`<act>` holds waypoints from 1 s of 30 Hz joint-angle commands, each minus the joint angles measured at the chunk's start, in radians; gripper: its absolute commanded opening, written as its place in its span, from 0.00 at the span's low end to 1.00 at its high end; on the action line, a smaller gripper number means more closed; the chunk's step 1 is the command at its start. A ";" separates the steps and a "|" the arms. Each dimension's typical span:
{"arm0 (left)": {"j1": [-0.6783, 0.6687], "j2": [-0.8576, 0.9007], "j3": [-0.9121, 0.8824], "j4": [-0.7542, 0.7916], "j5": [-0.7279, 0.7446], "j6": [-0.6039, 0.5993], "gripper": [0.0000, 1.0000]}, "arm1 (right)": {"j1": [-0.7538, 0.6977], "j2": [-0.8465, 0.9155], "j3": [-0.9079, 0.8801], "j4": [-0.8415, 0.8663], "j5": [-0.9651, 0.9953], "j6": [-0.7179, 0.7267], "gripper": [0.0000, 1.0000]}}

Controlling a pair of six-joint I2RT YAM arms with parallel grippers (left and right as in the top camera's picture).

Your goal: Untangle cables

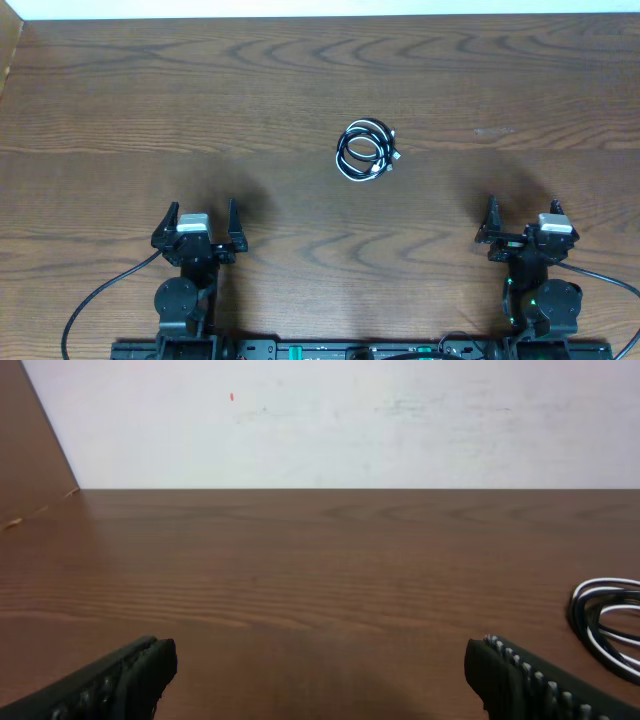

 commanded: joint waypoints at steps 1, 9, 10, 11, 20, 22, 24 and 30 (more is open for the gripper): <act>0.004 -0.005 -0.014 -0.047 -0.013 0.006 0.98 | 0.004 -0.003 -0.001 -0.005 0.000 0.010 0.99; 0.004 -0.005 -0.014 -0.043 -0.013 0.006 0.98 | 0.004 -0.003 -0.002 -0.004 0.000 0.010 0.99; 0.004 -0.005 -0.014 -0.032 -0.013 0.006 0.98 | 0.004 -0.003 -0.001 -0.004 0.000 0.010 0.99; 0.004 -0.005 -0.014 -0.028 -0.014 0.006 0.98 | 0.004 -0.003 -0.001 -0.004 0.000 0.010 0.99; 0.004 -0.005 -0.014 -0.040 -0.014 0.006 0.98 | 0.004 -0.003 -0.001 -0.004 0.000 0.010 0.99; 0.004 -0.004 -0.014 -0.047 -0.014 0.006 0.98 | 0.004 -0.003 -0.001 -0.004 0.000 0.010 0.99; 0.004 -0.004 -0.014 -0.047 -0.014 0.006 0.98 | 0.004 -0.003 -0.001 -0.004 0.000 0.010 0.99; 0.004 -0.004 -0.014 -0.046 -0.013 0.006 0.98 | 0.004 -0.003 -0.001 -0.004 0.000 0.010 0.99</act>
